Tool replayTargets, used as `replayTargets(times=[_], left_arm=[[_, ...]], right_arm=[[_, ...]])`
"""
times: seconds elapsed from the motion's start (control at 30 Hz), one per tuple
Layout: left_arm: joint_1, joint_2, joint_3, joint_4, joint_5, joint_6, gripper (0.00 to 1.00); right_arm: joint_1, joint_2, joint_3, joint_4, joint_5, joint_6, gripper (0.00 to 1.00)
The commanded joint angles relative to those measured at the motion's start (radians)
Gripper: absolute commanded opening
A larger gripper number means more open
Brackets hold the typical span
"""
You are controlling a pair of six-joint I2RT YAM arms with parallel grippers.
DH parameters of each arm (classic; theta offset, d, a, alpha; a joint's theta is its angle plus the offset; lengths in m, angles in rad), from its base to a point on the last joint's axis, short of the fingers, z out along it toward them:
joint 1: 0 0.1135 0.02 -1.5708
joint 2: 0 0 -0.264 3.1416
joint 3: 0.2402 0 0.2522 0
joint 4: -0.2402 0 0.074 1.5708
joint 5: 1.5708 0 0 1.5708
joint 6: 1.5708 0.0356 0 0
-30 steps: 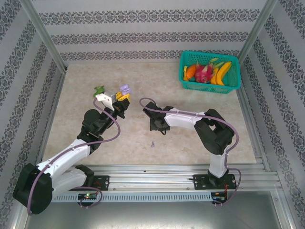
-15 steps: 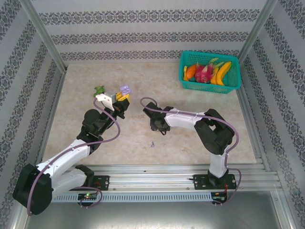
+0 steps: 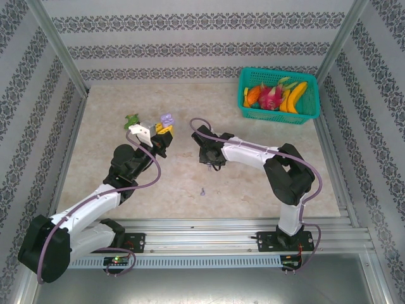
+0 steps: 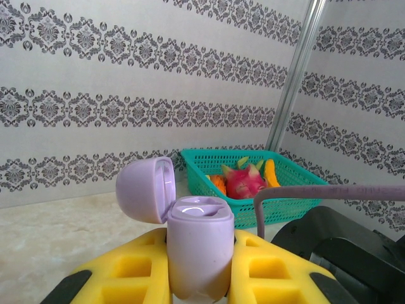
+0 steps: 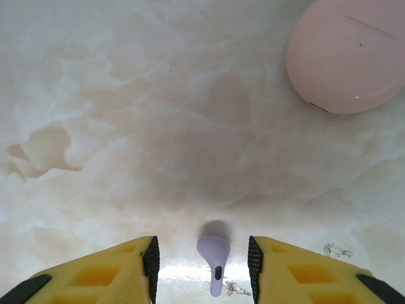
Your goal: Insert the wireless bluetooth earbuds into the charging case
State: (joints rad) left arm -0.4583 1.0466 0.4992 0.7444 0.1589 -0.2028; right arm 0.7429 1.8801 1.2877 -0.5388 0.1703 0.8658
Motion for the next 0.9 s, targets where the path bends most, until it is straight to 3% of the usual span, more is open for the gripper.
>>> replayTargets(times=[0.0, 0.87], left_arm=[[-0.011, 0.001, -0.010, 0.031, -0.006, 0.012, 0.00], [-0.011, 0.002, -0.011, 0.037, -0.010, 0.005, 0.00]], right_arm=[[-0.005, 0.024, 0.023, -0.035, -0.004, 0.016, 0.42], [0.005, 0.121, 0.030, -0.029, -0.018, 0.024, 0.31]])
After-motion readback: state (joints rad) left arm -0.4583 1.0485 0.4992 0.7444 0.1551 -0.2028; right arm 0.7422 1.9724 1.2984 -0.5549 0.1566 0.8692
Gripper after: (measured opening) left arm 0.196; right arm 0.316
